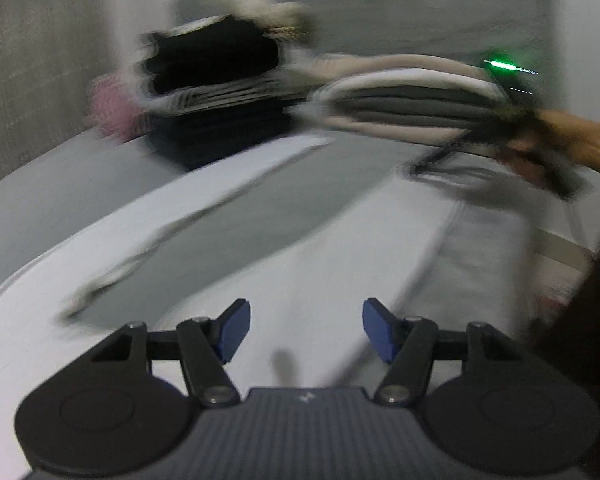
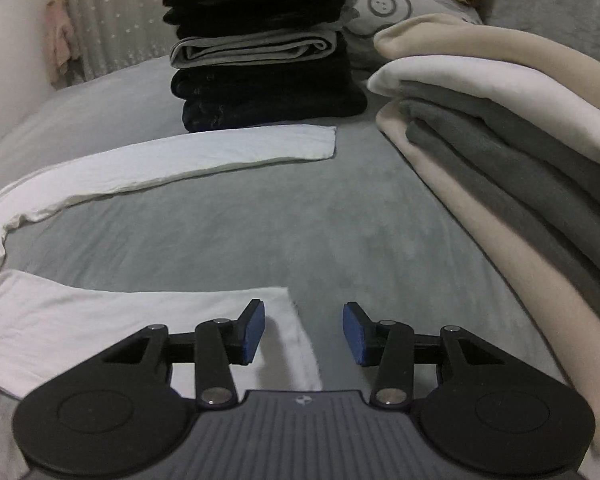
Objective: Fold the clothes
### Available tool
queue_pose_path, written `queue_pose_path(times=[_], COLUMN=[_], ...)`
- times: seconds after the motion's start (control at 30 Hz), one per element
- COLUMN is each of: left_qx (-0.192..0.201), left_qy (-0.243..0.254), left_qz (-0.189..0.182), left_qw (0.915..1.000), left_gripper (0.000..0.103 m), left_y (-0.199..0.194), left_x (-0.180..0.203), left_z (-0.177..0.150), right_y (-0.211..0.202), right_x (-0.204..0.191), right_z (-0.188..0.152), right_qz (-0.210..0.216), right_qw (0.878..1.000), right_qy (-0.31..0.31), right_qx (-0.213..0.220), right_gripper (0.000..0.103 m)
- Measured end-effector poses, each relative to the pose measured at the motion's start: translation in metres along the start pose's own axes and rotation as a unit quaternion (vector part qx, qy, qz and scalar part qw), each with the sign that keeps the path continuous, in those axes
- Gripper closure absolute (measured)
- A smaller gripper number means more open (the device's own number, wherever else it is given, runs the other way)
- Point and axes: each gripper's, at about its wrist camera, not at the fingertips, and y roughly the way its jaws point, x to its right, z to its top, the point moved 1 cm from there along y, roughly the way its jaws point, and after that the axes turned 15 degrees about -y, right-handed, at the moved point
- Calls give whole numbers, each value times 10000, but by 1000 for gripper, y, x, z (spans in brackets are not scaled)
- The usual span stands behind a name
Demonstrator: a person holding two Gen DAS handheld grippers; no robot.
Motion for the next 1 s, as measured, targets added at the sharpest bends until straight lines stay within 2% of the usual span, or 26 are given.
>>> queue_pose_path(times=[0.17,0.27,0.3,0.33,0.37,0.4,0.47,0.6,0.67,0.73,0.8,0.87,0.97,1.0], left_qx=[46,93,93,140,183,235,300,390,350,201,132,166,211,254], left_qy=[338,198,190,113,102,113,116,22,-1,23,49,33,-13,-37], left_qz=[-62,-84,-85,-87,-76,-67,-175,-684,-825,-806,-756,-702,-665,-682], left_qw=[9994,9997,9997,9998,9998,9996,9993,9969,9960,9965,9970,9974,9976,9973], left_gripper=[51,66,77,95,100,101,101,101,101,101,99,96,78,73], left_y=[39,59,59,65,69,71,68,51,49,54,59,58,51,47], left_x=[36,43,41,43,45,46,46,43,42,41,39,39,36,33], left_z=[-4,-4,-3,-1,0,0,2,5,4,0,-4,-3,1,3], right_y=[8,12,12,13,13,13,6,-13,-23,-26,-17,-9,-17,-27], right_x=[0,0,-2,-3,-4,-5,-9,-6,-3,-1,-5,-8,4,13], right_z=[-1,-4,-6,-7,-7,-7,-5,0,-1,-4,-10,-15,-20,-23], right_qz=[117,143,151,182,224,267,120,-241,-369,-417,-767,-1025,-799,-603], right_qw=[9995,9992,9991,9989,9987,9985,9988,9990,9991,9991,9962,9922,9959,9969], right_qy=[-228,-221,-229,-245,-265,-286,-318,-235,-127,-11,-247,-454,6,386], right_qx=[198,286,338,366,381,396,347,284,168,-12,-325,-553,-433,-335], right_gripper=[61,66,78,91,97,101,102,102,102,102,102,102,98,90])
